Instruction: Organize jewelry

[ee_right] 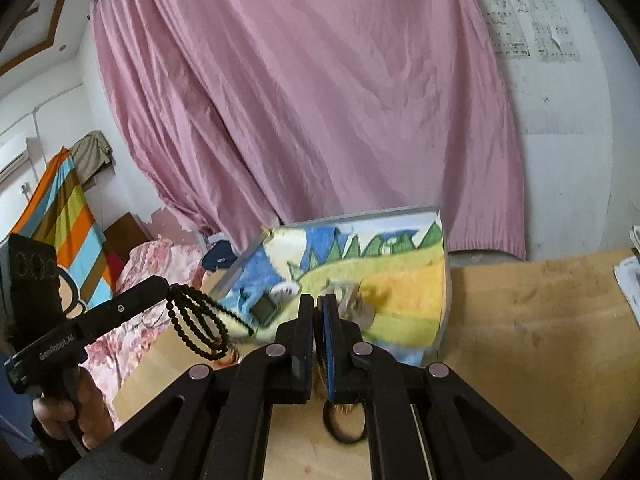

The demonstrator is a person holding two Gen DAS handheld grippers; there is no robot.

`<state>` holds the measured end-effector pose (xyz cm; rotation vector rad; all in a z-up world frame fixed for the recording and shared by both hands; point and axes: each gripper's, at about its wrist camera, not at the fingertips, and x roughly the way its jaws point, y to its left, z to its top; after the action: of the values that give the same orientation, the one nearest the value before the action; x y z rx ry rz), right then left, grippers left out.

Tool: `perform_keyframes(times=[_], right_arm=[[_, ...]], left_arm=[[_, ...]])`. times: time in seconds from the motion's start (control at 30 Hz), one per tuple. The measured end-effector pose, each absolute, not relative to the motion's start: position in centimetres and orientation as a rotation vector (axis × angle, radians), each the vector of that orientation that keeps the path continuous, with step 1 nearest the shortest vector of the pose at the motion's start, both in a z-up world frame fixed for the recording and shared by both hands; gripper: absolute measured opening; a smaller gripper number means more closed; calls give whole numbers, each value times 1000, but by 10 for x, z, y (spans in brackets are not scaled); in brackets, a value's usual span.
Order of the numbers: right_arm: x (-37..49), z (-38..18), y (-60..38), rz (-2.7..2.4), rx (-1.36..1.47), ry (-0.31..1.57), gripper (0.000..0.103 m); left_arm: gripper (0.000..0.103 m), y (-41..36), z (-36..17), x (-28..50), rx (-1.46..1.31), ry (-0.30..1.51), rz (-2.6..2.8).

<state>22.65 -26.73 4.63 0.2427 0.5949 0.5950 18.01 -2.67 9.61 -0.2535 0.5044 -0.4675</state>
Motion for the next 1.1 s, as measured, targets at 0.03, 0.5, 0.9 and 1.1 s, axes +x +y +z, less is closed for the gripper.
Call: perform_keyframes(times=[0.03,0.5,0.9,1.1], right_arm=[[232,46,-267,590,252,597,5],[287,-3,-265,493,323,761,5],[286,-18,-276,414,331,799,8],[273,-14,-284,394,323,763,47]], left_arm=[[2,-26,97,185,-255,495,-463],[2,-27,55,266,-296,554,-458],[3,-32,15,285,-291,750,-377],[53,-29,11,277,-316,768,-348]])
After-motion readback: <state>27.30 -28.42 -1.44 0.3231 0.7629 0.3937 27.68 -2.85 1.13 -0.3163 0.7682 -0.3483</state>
